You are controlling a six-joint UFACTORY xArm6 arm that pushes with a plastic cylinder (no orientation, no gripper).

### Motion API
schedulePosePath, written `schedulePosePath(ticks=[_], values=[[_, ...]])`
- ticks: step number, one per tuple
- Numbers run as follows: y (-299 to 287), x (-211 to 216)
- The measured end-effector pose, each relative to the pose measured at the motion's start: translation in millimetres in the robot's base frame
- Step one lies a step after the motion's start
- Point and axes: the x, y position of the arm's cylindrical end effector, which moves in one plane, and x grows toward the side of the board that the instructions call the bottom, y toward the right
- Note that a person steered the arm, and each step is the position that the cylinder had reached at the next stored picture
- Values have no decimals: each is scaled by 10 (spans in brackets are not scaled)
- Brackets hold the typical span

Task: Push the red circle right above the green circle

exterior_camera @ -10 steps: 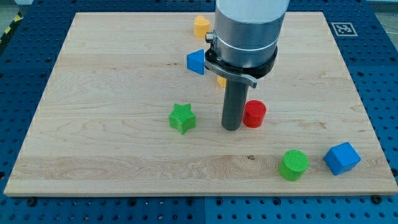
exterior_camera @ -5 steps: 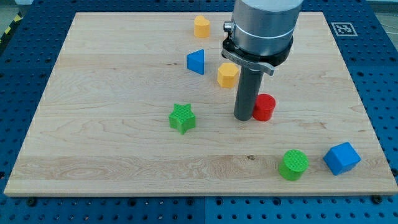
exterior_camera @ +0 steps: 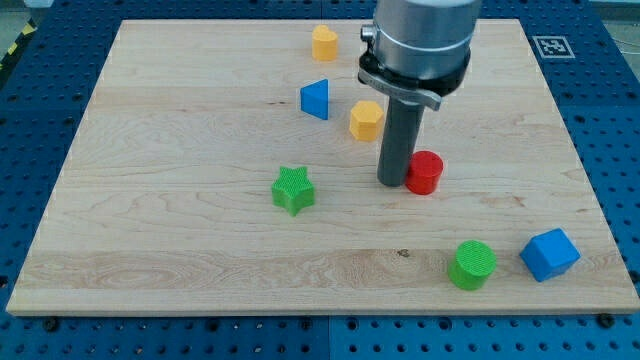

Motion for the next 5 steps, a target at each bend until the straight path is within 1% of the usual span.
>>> schedulePosePath(ticks=[1, 2, 4, 5], values=[[137, 159], [174, 163], [17, 161], [14, 40]])
